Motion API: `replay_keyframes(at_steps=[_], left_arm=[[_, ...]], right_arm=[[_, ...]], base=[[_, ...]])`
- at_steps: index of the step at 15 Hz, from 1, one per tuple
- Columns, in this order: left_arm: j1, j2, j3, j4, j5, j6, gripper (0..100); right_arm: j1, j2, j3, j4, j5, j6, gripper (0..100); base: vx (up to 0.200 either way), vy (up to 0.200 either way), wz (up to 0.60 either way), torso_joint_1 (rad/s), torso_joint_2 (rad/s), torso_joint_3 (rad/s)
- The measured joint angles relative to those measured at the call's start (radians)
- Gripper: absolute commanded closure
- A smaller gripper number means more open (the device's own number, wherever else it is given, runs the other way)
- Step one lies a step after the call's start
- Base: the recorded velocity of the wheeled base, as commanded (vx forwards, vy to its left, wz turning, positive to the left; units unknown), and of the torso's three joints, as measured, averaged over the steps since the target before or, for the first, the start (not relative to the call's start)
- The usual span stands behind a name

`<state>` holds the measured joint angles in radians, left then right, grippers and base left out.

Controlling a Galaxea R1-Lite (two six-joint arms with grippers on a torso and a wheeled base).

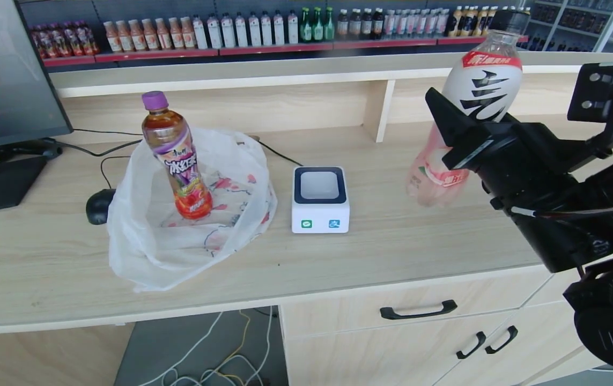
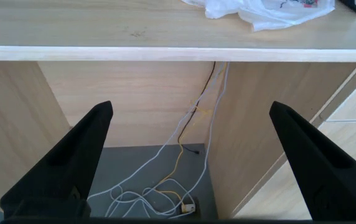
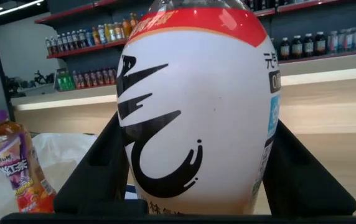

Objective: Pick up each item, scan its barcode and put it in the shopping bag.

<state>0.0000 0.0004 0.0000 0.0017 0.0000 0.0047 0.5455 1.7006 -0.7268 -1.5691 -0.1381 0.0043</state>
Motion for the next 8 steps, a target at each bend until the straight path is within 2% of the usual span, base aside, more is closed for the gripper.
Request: replay_keyframes(at_steps=[2, 8], left_arm=[[0.0, 0.0, 0.0, 0.0, 0.0, 0.001, 0], [0.0, 0.0, 0.0, 0.001, 0.0, 0.004, 0]], right_arm=[[0.0, -0.007, 0.006, -0.001, 0.0, 0.0, 100], [0.001, -0.01, 0.009, 0.0, 0.001, 0.0, 100]], base=[[0.0, 0.2, 0.0, 0.0, 0.01, -0.005], [0.0, 0.0, 0.0, 0.0, 0.0, 0.0]])
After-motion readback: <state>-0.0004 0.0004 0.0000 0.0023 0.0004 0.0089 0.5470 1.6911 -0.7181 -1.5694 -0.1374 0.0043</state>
